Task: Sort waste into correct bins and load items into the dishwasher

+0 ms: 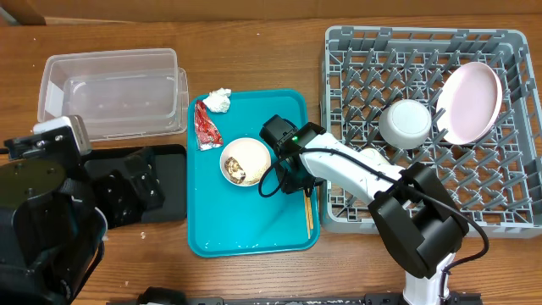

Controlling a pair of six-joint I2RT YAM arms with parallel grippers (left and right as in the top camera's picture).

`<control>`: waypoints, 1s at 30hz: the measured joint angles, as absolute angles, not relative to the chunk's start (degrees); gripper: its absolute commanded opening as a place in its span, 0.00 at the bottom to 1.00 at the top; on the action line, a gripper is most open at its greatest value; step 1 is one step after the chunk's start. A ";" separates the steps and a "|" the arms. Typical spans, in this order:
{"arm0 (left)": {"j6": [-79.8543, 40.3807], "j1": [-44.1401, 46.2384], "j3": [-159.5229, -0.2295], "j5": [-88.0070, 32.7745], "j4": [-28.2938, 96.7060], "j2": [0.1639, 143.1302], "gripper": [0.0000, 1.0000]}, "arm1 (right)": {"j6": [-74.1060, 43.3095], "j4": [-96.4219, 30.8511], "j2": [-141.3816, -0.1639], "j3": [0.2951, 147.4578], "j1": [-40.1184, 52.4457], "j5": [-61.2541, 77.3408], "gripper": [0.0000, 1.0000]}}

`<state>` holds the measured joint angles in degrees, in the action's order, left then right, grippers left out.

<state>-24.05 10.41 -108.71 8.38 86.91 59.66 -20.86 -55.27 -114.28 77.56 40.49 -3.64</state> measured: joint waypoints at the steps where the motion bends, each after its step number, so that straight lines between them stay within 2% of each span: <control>1: -24.05 10.41 -108.71 8.38 86.89 59.77 1.00 | -19.70 -55.00 -114.28 77.56 40.47 -2.83 0.40; 5: -24.05 10.41 -108.71 8.36 86.87 60.12 1.00 | -14.94 -54.98 -114.45 77.54 40.49 0.64 0.34; 11: -24.05 10.41 -108.71 8.36 87.02 60.55 1.00 | -13.06 -55.68 -114.85 77.49 40.47 3.05 0.34; 13: -24.05 10.41 -108.71 8.36 87.02 60.55 1.00 | -13.72 -55.07 -114.93 77.47 40.47 2.52 0.28; 14: -24.03 10.41 -108.71 8.36 87.02 60.55 1.00 | -14.37 -54.72 -114.93 77.45 40.49 2.07 0.18; 15: -24.05 10.41 -108.71 8.36 87.02 60.55 1.00 | -14.92 -54.59 -114.93 77.45 40.47 1.78 0.16; 17: -24.03 10.41 -108.71 8.36 87.05 60.55 1.00 | -15.77 -54.22 -114.93 77.45 40.47 1.06 0.04; 30: -24.05 10.41 -108.71 8.36 88.23 60.55 1.00 | -18.87 -60.14 -113.40 84.84 40.45 -1.52 0.04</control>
<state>-24.05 10.41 -108.71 8.36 88.23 60.55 -18.87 -60.14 -113.40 84.84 40.45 -1.52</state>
